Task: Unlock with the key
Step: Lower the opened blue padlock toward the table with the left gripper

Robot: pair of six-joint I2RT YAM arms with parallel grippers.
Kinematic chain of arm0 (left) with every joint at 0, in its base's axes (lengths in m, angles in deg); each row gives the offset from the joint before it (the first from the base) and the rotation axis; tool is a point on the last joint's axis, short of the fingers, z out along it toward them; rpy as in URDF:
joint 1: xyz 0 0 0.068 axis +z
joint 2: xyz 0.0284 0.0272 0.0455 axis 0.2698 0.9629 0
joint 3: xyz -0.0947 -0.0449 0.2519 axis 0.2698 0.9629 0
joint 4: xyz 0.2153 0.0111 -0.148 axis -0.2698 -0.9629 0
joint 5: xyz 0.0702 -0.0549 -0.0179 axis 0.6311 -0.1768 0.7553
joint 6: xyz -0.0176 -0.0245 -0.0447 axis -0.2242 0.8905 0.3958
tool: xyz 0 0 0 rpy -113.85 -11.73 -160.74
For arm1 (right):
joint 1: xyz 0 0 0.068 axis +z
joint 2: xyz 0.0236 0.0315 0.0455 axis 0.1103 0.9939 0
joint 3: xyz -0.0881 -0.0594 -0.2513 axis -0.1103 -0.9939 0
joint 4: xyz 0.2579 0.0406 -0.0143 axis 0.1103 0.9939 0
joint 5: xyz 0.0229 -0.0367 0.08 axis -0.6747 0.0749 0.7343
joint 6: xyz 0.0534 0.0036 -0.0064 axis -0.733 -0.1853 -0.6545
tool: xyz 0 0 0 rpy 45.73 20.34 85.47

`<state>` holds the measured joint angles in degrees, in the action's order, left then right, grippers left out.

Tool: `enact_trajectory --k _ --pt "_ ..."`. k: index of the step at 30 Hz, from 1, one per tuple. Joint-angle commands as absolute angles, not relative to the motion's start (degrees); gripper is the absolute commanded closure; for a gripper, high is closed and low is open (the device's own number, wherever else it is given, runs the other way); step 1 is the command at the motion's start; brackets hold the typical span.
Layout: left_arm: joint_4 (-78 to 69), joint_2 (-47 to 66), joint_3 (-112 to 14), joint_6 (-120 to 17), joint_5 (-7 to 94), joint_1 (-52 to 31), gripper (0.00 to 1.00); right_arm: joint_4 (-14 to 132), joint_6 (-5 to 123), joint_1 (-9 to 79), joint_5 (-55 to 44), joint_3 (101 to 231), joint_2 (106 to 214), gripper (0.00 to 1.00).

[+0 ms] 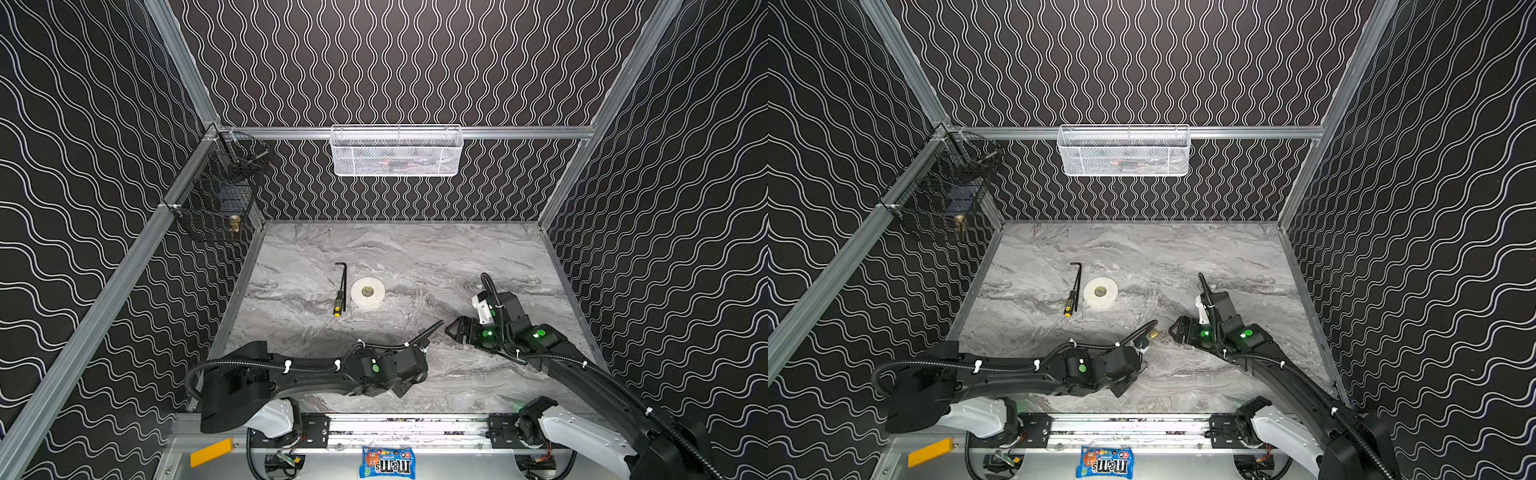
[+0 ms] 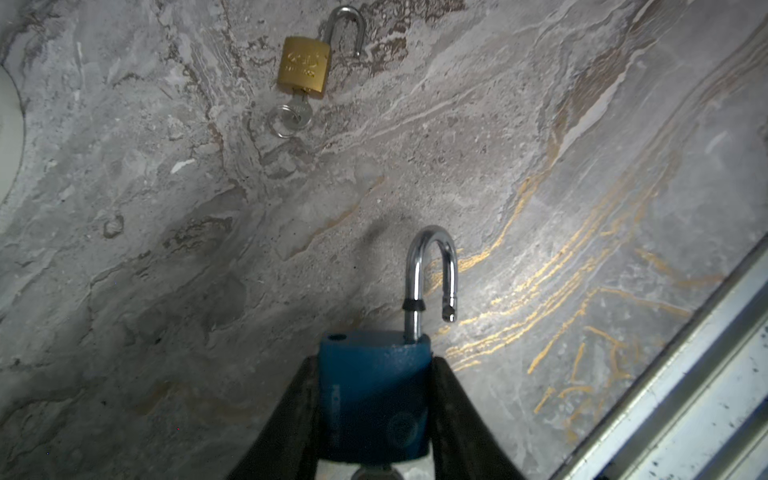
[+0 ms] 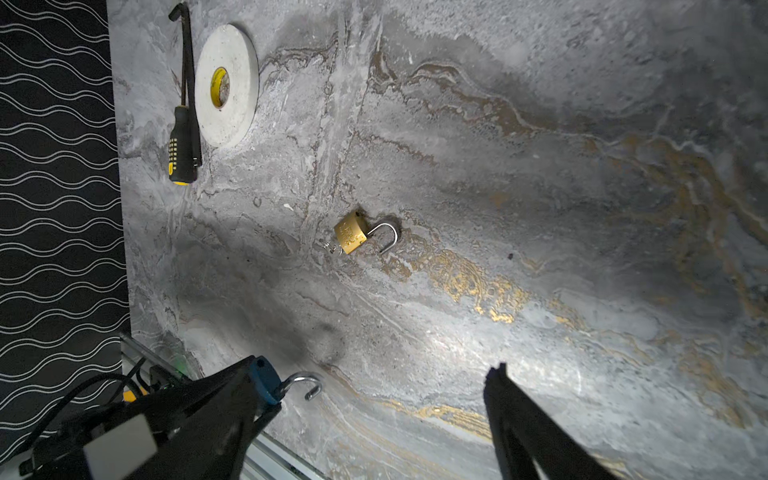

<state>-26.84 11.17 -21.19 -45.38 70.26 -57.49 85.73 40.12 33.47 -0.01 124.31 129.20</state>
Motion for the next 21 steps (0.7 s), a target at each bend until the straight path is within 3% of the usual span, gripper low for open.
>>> enact_trajectory --k 1,11,16,21 --pt "-25.54 12.03 -20.73 -43.88 70.29 -57.54 0.95 83.74 38.66 33.07 0.18 122.84 128.47 0.13" --pt "-26.22 17.47 -21.83 -43.42 70.12 -57.56 0.85 81.99 38.07 31.96 2.25 120.43 128.2 0.13" --pt "-25.97 17.61 -21.19 -43.16 70.08 -57.48 0.68 81.14 38.07 31.73 2.65 119.82 127.65 0.12" --pt "-26.04 19.04 -21.37 -42.81 70.44 -57.42 0.61 80.93 38.23 31.68 3.38 119.54 128.21 0.12"
